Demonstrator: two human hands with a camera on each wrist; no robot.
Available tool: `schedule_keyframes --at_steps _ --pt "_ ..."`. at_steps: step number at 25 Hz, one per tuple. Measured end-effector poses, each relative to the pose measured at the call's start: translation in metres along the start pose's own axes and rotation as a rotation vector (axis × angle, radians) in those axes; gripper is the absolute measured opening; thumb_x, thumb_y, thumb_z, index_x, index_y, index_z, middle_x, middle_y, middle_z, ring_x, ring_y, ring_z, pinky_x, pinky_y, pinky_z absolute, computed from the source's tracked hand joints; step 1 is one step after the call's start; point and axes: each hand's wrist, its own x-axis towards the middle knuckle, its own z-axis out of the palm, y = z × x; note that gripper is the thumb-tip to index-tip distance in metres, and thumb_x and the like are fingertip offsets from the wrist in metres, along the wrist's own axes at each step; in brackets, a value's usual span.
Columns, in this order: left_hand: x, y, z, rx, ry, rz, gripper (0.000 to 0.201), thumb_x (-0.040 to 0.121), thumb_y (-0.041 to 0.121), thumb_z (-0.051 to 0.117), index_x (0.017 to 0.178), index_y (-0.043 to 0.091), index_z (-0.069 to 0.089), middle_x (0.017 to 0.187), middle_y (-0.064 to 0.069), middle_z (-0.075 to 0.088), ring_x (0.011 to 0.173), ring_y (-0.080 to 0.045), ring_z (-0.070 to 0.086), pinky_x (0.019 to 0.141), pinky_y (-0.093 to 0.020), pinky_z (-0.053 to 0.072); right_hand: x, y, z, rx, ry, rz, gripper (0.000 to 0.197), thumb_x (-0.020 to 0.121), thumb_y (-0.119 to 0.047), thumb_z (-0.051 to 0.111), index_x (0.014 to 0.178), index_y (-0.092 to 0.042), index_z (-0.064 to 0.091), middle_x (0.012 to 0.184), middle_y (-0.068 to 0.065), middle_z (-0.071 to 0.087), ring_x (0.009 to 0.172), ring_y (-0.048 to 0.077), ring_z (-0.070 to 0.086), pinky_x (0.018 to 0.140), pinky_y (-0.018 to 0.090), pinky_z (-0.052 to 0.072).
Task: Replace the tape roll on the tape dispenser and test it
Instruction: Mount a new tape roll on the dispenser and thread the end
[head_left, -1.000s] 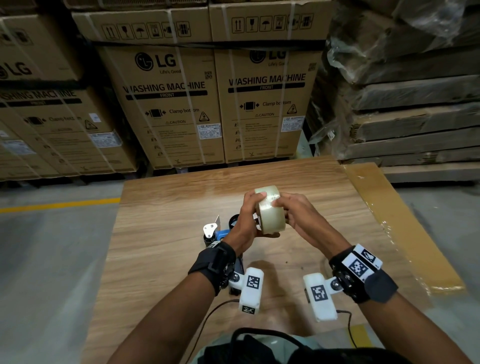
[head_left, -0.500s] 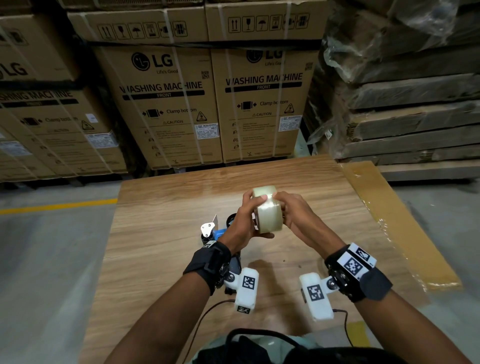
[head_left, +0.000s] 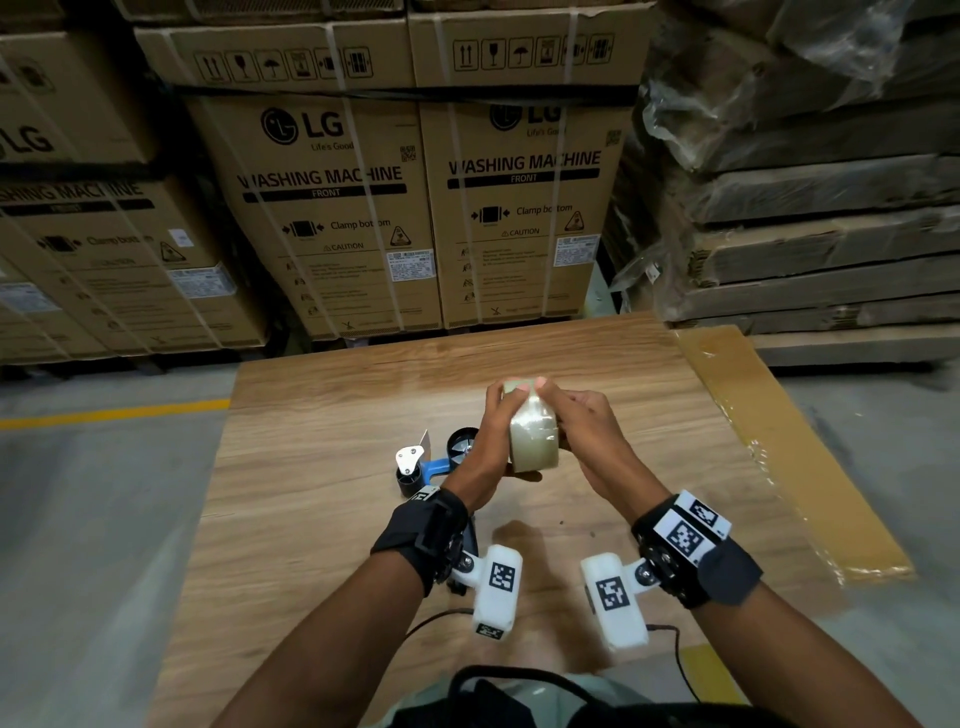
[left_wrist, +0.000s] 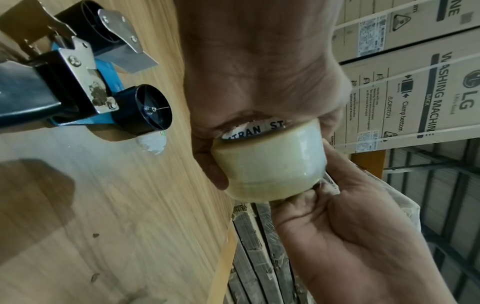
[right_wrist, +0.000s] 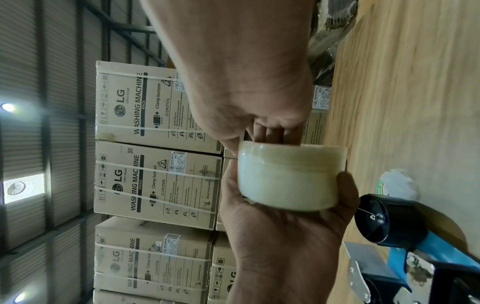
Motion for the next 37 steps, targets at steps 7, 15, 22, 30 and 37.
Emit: schedule_keyframes --at_steps 7,15,22,30,37 --pt "0.001 0.012 -0.002 -0.055 0.072 -0.225 0.072 0.083 0.079 0.037 0.095 0.019 0.075 0.089 -0.009 0.074 0.079 -0.026 0.067 0.069 -0.039 0.054 -0.008 0.002 -0.005 -0.049 -0.328 -0.043 0.05 0.084 0.004 0.058 0.131 -0.011 0.067 0.113 0.017 0.078 0.103 0.025 0.072 0.091 0.038 0.056" --pt "-0.007 0.02 -0.003 -0.248 -0.093 -0.274 0.061 0.09 0.067 0.048 0.117 0.015 0.068 0.113 -0.014 0.069 0.098 -0.03 0.065 0.099 -0.053 0.048 -0.012 0.008 -0.001 -0.015 0.025 -0.112 0.023 0.092 -0.026 0.077 0.104 -0.007 0.079 0.092 0.01 0.082 0.087 0.025 0.079 0.077 0.037 0.061" --pt "-0.009 0.012 -0.004 -0.167 -0.079 -0.245 0.073 0.089 0.077 0.042 0.122 0.017 0.069 0.111 -0.01 0.073 0.1 -0.028 0.068 0.091 -0.049 0.053 0.0 0.01 -0.004 -0.047 -0.015 0.048 0.067 0.09 -0.067 0.052 0.091 -0.004 0.074 0.087 0.012 0.077 0.083 0.022 0.069 0.079 0.038 0.051" --pt "-0.011 0.01 -0.008 -0.155 -0.106 -0.251 0.079 0.087 0.079 0.044 0.126 0.014 0.066 0.105 -0.01 0.074 0.093 -0.027 0.071 0.09 -0.05 0.054 -0.008 0.011 -0.015 0.004 -0.12 -0.052 0.033 0.102 -0.031 0.062 0.106 -0.003 0.079 0.105 0.022 0.078 0.094 0.036 0.073 0.087 0.041 0.052" --pt "-0.007 0.009 -0.009 -0.118 -0.068 -0.281 0.096 0.075 0.092 0.042 0.124 0.013 0.069 0.113 -0.016 0.072 0.097 -0.029 0.07 0.088 -0.05 0.057 -0.003 0.014 -0.013 0.071 -0.141 0.045 0.046 0.091 -0.042 0.063 0.1 0.002 0.074 0.1 0.02 0.076 0.086 0.027 0.071 0.079 0.039 0.053"
